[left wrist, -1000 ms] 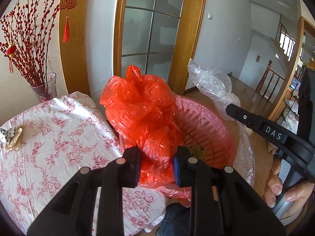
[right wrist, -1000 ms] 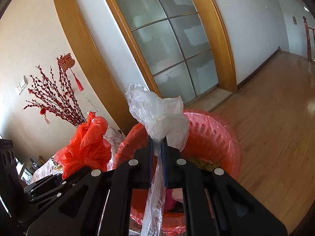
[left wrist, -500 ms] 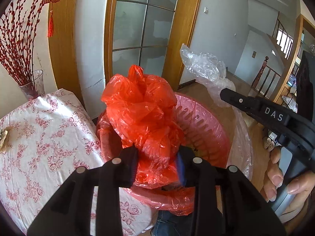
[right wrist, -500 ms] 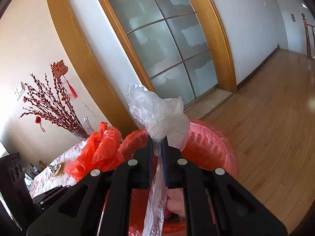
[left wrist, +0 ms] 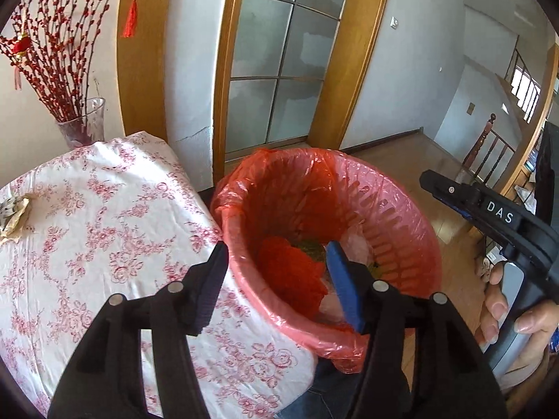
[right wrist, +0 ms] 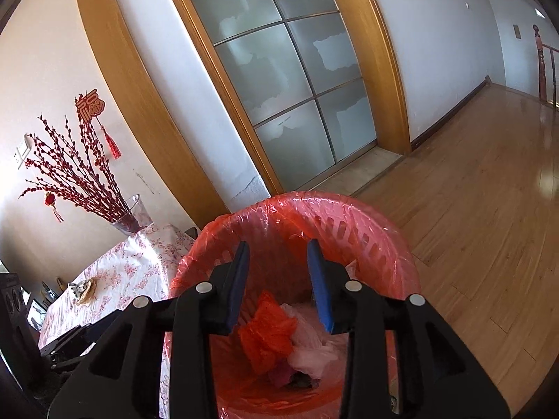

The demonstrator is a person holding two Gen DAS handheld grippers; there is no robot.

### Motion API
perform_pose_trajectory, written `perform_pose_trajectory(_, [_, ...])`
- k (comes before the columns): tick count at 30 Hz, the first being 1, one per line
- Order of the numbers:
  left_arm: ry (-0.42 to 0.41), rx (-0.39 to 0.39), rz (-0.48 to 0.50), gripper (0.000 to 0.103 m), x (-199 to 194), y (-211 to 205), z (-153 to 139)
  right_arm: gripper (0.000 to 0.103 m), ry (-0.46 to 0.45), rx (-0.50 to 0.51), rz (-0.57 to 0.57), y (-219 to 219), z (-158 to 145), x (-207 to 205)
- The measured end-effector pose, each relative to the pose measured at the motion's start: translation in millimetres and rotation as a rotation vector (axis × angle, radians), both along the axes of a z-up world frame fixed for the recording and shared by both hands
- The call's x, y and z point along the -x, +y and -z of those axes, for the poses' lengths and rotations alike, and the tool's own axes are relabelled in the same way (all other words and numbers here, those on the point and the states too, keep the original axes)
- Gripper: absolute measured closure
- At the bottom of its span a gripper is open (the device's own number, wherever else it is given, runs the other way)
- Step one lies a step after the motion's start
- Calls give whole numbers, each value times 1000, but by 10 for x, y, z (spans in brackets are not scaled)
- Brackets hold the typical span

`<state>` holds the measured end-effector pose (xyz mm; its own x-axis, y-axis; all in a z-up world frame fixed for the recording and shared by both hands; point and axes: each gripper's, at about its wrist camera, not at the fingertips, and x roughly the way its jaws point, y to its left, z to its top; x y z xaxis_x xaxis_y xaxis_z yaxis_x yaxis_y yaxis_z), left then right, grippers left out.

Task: Collect trash
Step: 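Carry the clear and red bags over the wastebasket and open both tools, then move both open tools back toward the tan paper and dalmatian-print cloth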

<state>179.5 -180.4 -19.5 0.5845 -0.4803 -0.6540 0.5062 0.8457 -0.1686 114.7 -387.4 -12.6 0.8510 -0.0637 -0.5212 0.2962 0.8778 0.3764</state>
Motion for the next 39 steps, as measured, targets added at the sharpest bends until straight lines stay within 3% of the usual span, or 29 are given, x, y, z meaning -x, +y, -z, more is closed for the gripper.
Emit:
perform_pose_trajectory(7, [-73,-33,-136,38,52,559,-80,68,13,27,-93,333,-64,-113])
perform_pose_trajectory(12, [-118,-58,-247,37,86,1093,-154,68,12,61,-215,818,-139,-291])
perform_pose_trajectory(21, [-162,-91,-504,38,162,2303,-244,71,22,82,-458,1997,-245,-778])
perform_pose_trajectory(24, [-169,-91,-591,38,171,2697,-268,78,61,55,-554,2477,-189,-1066])
perform_pose_trajectory(28, [-177,-86,-679,38,204,3150,-273,79,110,57,-641,3065,-70,-1389])
perform_pose_trajectory(34, [-170,-88,-757,38,208,3594,-228,79,172,115,-655,3711,128,-1831])
perform_pose_trajectory(39, [-165,-89,-783,37,178,3784,-192,79,266,104,-634,3859,394,-2148])
